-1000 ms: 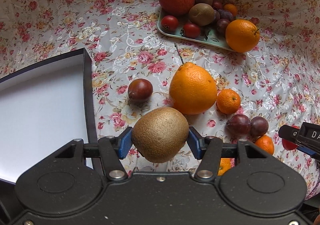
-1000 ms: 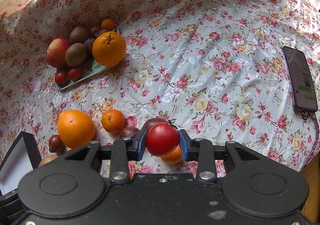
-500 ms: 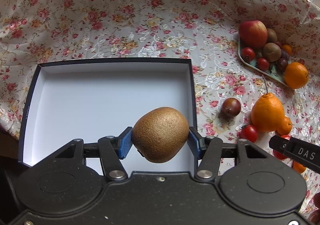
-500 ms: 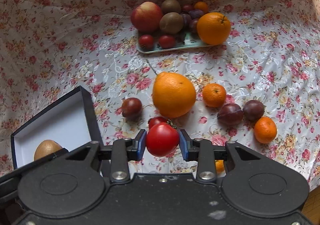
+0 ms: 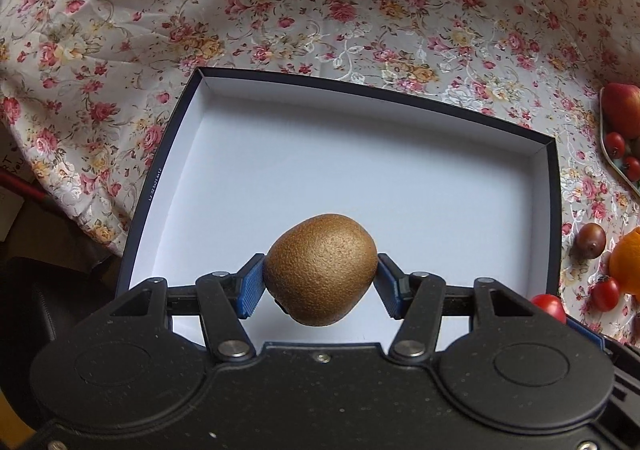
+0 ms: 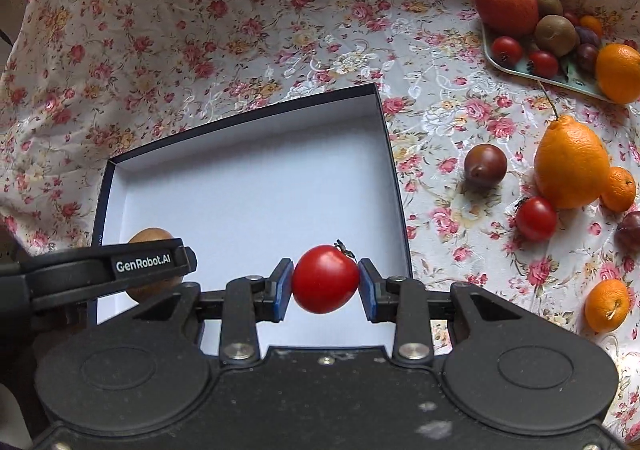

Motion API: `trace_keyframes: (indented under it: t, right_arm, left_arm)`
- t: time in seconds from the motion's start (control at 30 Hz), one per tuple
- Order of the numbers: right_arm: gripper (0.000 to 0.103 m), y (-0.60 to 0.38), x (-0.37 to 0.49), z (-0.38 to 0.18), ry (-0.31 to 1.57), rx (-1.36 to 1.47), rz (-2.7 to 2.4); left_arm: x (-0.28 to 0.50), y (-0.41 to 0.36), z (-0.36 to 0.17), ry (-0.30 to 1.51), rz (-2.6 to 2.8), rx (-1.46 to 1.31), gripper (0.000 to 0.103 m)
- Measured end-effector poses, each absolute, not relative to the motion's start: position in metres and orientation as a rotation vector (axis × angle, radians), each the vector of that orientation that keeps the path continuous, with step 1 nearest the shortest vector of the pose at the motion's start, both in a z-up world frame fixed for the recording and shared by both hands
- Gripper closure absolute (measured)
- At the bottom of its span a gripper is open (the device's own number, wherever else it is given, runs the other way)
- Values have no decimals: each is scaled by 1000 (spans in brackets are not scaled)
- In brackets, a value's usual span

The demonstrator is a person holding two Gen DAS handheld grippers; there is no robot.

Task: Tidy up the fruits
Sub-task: 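Lower the kiwi into the white box with the left tool while the right tool drops the tomato in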

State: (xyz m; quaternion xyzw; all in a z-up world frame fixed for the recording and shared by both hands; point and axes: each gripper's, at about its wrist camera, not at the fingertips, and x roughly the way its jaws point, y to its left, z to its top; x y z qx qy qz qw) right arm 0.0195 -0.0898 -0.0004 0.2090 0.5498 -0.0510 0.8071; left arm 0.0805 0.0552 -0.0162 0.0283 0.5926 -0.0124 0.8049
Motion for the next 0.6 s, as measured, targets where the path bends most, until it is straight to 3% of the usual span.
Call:
trace_keyframes:
  t: [0.27, 0.6]
  right_arm:
    - [65, -88, 33, -12, 1272, 477, -108]
    - [65, -97, 31, -5, 1239, 484, -144]
  left_arm:
    - [85, 74, -19, 1283, 9, 28, 42]
    - [82, 63, -11, 1233, 13, 92, 43]
